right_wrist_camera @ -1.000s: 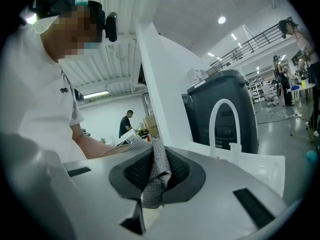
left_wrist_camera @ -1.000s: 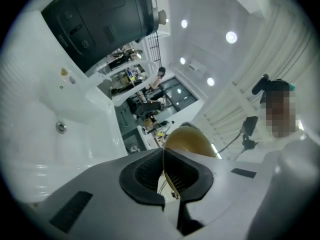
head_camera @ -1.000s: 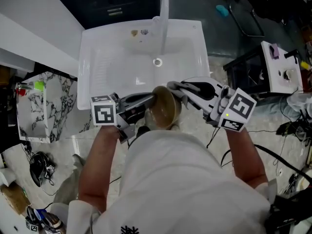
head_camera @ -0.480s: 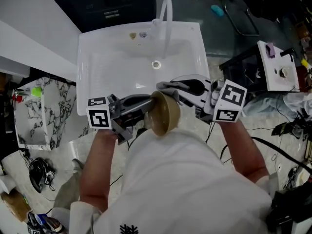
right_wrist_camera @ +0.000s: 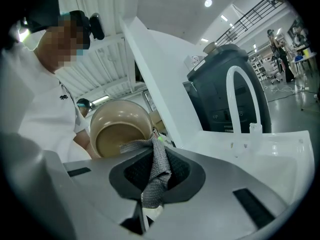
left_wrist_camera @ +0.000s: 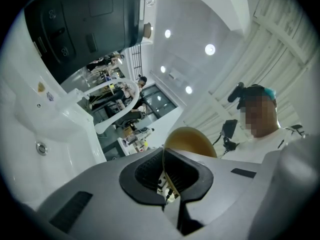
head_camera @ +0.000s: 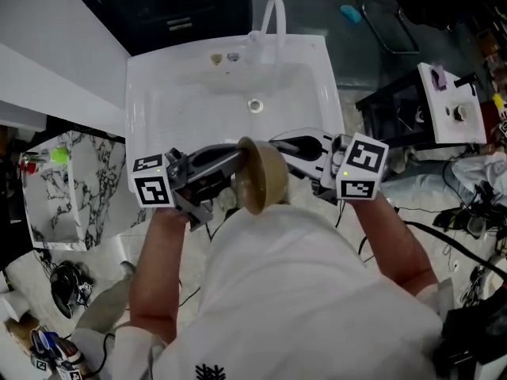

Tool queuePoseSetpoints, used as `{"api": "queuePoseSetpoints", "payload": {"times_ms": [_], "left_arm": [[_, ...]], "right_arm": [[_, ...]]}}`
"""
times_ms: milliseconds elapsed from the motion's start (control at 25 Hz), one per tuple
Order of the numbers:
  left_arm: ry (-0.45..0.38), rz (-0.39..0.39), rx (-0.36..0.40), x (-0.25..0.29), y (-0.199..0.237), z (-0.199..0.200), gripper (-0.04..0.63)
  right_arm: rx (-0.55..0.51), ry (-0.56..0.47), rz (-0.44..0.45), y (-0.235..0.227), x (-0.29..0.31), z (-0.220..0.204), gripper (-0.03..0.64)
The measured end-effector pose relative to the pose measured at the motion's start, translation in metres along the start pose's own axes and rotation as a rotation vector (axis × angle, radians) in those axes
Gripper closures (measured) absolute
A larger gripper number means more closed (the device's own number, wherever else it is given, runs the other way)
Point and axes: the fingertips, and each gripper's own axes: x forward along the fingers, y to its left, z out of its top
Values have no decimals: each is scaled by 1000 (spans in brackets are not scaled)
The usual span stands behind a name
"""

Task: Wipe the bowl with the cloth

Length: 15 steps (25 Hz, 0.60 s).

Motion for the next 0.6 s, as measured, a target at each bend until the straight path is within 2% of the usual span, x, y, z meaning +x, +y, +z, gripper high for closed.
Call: {"api": "queuePoseSetpoints", "payload": {"times_ms": [320,600], "left_arm": [[-25,19,4,-17,9,23,574],[-36,66,-17,-33,27,35,574]], "right_arm": [[11,40,47,19,18,-12,580],[15,48,94,39,26,-16,580]]}}
